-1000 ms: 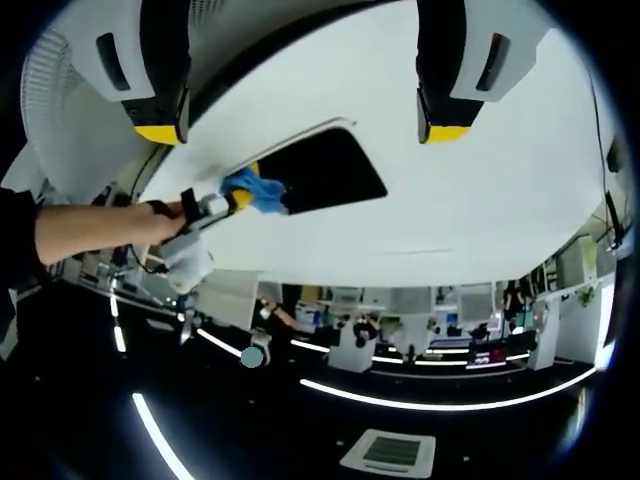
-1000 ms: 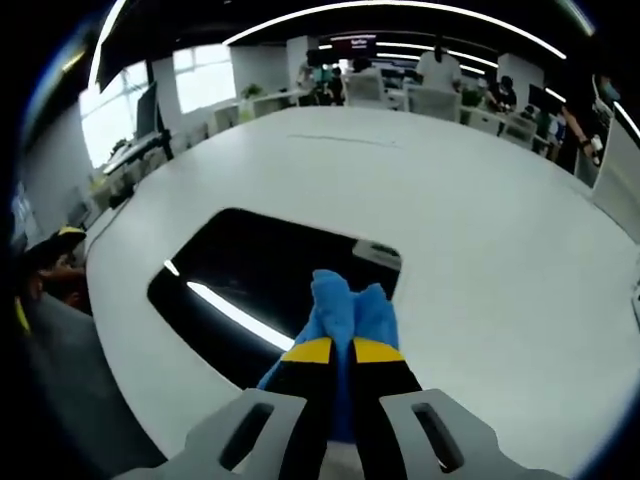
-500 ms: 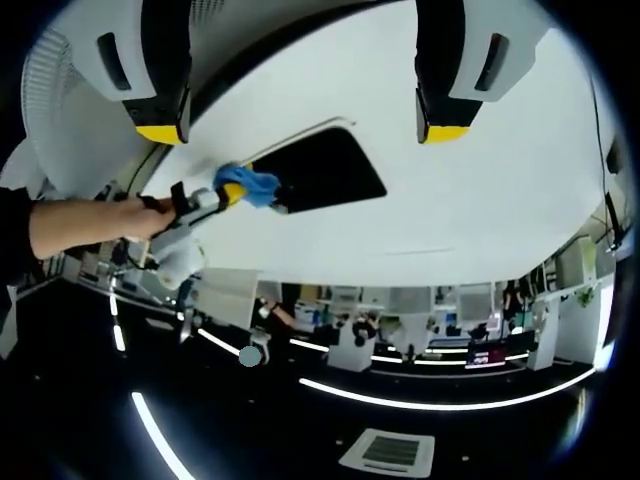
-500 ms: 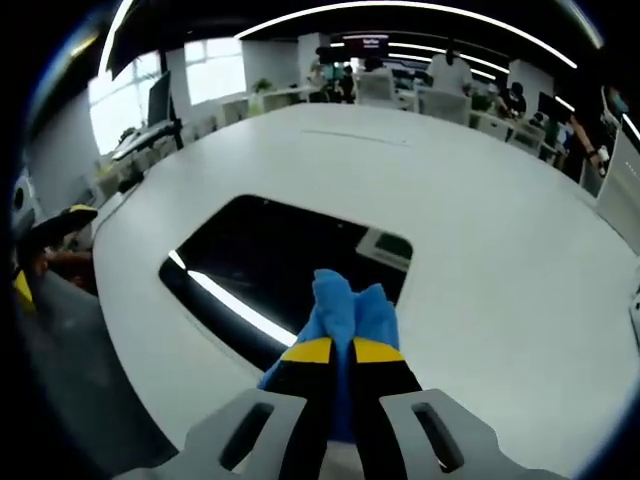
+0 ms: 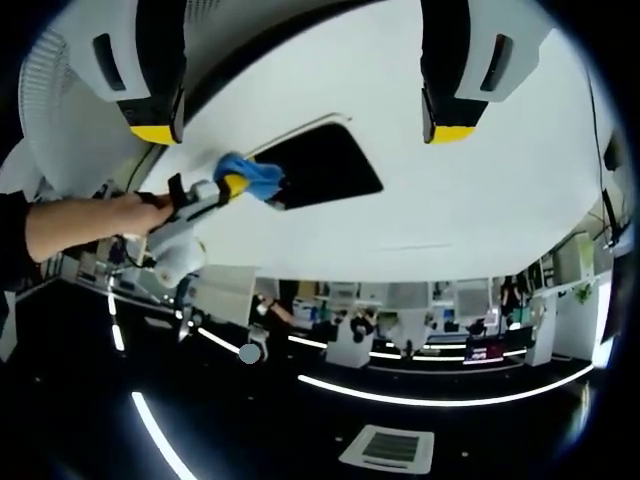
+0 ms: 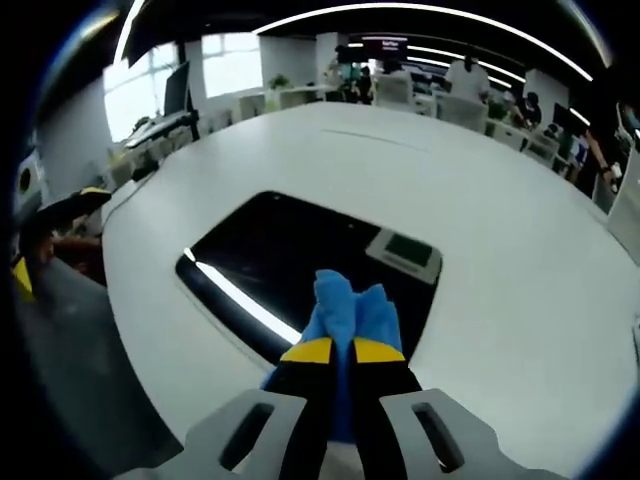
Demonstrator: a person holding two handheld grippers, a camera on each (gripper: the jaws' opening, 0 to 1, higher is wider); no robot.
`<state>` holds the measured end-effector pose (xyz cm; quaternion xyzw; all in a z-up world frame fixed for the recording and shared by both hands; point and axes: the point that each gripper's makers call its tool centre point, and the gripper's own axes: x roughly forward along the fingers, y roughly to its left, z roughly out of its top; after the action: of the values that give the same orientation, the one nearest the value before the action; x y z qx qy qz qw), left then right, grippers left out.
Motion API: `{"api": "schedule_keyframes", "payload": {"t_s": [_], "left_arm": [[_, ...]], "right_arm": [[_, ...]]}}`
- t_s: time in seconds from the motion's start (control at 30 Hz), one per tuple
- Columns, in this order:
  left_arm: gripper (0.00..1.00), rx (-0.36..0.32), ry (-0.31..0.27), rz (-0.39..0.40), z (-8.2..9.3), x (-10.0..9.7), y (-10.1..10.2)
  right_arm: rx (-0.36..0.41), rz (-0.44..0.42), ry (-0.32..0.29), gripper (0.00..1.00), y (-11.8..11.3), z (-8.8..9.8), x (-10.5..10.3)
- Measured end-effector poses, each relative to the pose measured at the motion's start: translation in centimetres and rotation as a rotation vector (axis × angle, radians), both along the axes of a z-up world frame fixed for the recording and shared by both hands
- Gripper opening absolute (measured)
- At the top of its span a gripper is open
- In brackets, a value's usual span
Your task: Wipe the mirror surface with the cleaning cloth until all visible marks leave the cleaned area.
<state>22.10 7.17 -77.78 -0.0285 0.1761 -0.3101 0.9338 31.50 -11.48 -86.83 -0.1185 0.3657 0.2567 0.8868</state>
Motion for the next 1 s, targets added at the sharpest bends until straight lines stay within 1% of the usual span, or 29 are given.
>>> {"api": "schedule_keyframes", "payload": {"t_s": [0.07,0.2,0.4,0.47,0.63,0.83,0.93,1.0], "left_arm": [[0.99,0.003,0.007,-0.002,-0.1,-0.1,0.0],[0.99,0.003,0.006,-0.001,-0.1,-0.1,0.0],[0.99,0.0,0.005,-0.006,-0.1,-0.1,-0.1],[0.99,0.0,0.005,-0.006,-0.1,-0.1,-0.1],[0.99,0.004,0.012,-0.006,-0.2,-0.1,-0.1],[0.99,0.004,0.012,-0.004,-0.2,-0.1,-0.1],[0.99,0.0,0.001,0.002,0.0,0.0,0.0],[0.99,0.0,0.006,-0.002,-0.1,0.0,0.0]], "right_arm": [[-0.011,0.014,-0.003,0.0,0.5,0.0,0.0],[0.003,0.014,0.004,0.0,1.2,0.0,-0.1],[0.007,0.041,0.01,0.0,2.7,-0.1,-0.1],[0.017,0.049,0.007,0.0,3.3,-0.1,-0.2],[0.03,0.097,-0.004,0.0,5.9,0.0,-0.5],[0.028,0.133,-0.003,0.0,7.7,-0.1,-0.6],[0.031,0.142,-0.002,0.0,8.5,0.0,-0.6],[0.029,0.15,-0.002,0.0,8.9,0.0,-0.6]]}}
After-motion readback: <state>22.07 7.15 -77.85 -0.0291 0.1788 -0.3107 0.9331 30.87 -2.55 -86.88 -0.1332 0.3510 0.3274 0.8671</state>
